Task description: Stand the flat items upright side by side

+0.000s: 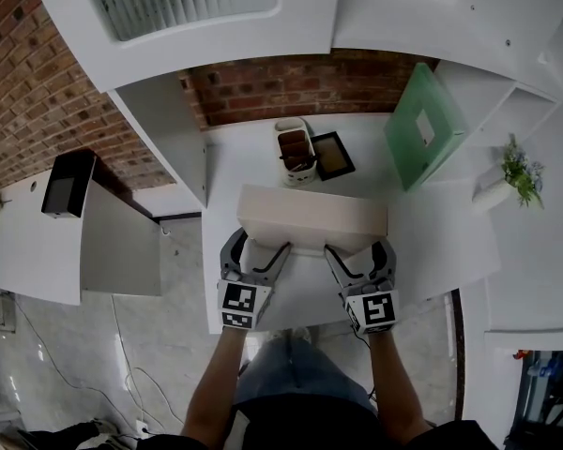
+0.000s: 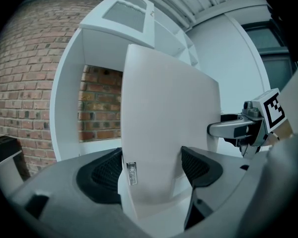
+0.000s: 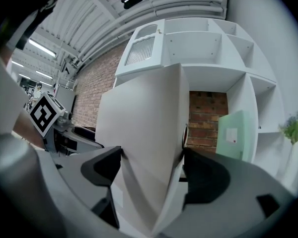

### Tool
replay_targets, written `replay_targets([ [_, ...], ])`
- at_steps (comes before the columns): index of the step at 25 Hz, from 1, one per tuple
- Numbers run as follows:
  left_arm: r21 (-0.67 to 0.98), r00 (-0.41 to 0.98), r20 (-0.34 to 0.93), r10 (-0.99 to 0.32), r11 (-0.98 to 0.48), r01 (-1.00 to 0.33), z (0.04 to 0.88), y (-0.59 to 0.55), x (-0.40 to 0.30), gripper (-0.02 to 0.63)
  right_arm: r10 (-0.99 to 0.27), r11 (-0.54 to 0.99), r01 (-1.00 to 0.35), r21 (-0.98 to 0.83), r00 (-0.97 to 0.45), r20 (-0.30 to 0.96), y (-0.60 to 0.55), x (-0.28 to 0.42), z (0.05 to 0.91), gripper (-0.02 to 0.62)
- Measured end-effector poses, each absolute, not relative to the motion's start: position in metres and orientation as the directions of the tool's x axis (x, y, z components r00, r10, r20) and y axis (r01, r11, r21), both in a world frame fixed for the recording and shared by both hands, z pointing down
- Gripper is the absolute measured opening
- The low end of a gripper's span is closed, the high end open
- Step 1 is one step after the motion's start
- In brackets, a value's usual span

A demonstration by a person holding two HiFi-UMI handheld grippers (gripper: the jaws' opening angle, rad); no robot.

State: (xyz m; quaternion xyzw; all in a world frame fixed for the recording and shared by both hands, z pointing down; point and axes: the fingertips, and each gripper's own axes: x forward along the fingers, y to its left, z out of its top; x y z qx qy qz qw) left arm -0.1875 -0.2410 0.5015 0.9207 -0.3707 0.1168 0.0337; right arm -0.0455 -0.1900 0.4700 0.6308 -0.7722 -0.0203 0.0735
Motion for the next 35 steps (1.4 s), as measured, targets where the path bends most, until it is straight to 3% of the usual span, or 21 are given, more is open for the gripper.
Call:
replay_targets([
  [14,-0.032,0.676,0.238,-0.697,-0.701,-0.712,0.502,-0.241,-0.189,0.344,-0.967,0.24,-0.967,0.088,-0.231,0.104,-0.185,-0.032,0.471,0.383],
  [19,-0.039,0.653,0.252,-0.715,-0.681,-0.731,0.502,-0.24,-0.202,0.344,-0.921,0.376,-0.926,0.034,-0.37,0.12,-0.183,-0.019,0.471,0.385],
  [27,-0.058,0.618,0.264,-0.741,-0.651,-0.756,0.496,-0.238,-0.218,0.344,-0.668,0.723,-0.681,-0.117,-0.732,0.136,-0.204,-0.038,0.464,0.462],
  [35,-0.06,0.587,0.275,-0.761,-0.623,-0.78,0.494,-0.24,-0.222,0.344,-0.413,0.889,-0.441,-0.121,-0.888,0.202,-0.209,-0.075,0.474,0.457],
])
